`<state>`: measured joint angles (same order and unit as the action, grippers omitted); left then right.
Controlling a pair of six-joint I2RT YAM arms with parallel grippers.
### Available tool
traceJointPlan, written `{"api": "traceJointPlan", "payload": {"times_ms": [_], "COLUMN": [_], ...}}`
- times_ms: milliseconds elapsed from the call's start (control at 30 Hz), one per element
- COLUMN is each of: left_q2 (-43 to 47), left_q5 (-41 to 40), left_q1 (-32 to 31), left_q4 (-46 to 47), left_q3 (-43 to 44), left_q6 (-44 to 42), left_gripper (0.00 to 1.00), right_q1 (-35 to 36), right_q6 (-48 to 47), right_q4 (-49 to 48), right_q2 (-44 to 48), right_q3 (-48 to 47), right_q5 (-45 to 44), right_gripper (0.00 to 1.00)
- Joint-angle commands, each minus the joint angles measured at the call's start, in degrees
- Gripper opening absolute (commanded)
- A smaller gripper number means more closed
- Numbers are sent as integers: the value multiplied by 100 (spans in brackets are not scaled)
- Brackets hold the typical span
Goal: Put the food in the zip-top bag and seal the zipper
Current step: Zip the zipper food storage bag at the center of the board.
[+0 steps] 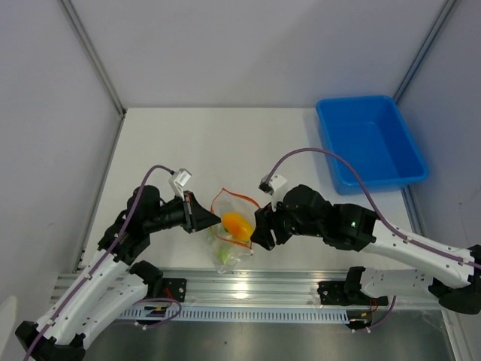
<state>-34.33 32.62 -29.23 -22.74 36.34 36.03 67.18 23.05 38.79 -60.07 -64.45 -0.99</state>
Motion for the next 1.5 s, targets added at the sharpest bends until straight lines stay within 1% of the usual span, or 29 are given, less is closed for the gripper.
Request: {"api": "traceJointPlan", "payload": {"times_ms": [0, 267, 400, 567, 733, 833, 867, 1033, 1067, 1100, 1233, 1267, 1300, 1333, 1367, 1467], "left_q2": [40, 40, 66, 66, 66, 67, 66, 84, 93, 110, 137, 145, 154, 172, 198, 260], "left_q5": [-63, -10, -19, -1, 7, -1, -1, -36, -54, -80, -159, -186, -212, -247, -335, -563], "left_q1": [-3, -3, 5, -3, 5, -3, -3, -3, -3, -3, -3, -3, -3, -3, -3, -3], "left_q4": [112, 209, 200, 182, 182, 200, 200, 174, 174, 148, 112, 103, 77, 68, 59, -19], "left_q3": [260, 225, 172, 181, 181, 146, 154, 146, 146, 146, 154, 154, 163, 154, 137, 145], "left_q6": [97, 211, 229, 220, 220, 220, 220, 220, 211, 211, 203, 203, 203, 203, 211, 220], "left_gripper": [1, 1, 0, 1, 1, 1, 1, 1, 1, 1, 0, 1, 1, 1, 0, 1], "right_q1": [225, 603, 639, 665, 683, 691, 683, 683, 683, 683, 683, 683, 683, 683, 683, 674], "right_q6": [209, 349, 393, 411, 490, 551, 569, 508, 499, 499, 490, 455, 385, 341, 306, 25], "right_q4": [287, -63, -353, -407, -512, -696, -740, -899, -890, -890, -917, -934, -943, -934, -917, -794], "right_q2": [14, -312, -575, -944, -1042, -1015, -1015, -1050, -1059, -1059, -1015, -1006, -998, -989, -997, -1050], "right_q3": [151, 274, 275, 213, 274, 371, 389, 424, 415, 415, 424, 424, 415, 407, 346, 74], "right_q5": [117, -304, -445, -647, -928, -1025, -1043, -1096, -1131, -1148, -1183, -1192, -1210, -1254, -1350, -1508], "right_gripper": [63, 60, 57, 56, 52, 46, 42, 33, 28, 26, 20, 14, 11, 3, 0, 0]}}
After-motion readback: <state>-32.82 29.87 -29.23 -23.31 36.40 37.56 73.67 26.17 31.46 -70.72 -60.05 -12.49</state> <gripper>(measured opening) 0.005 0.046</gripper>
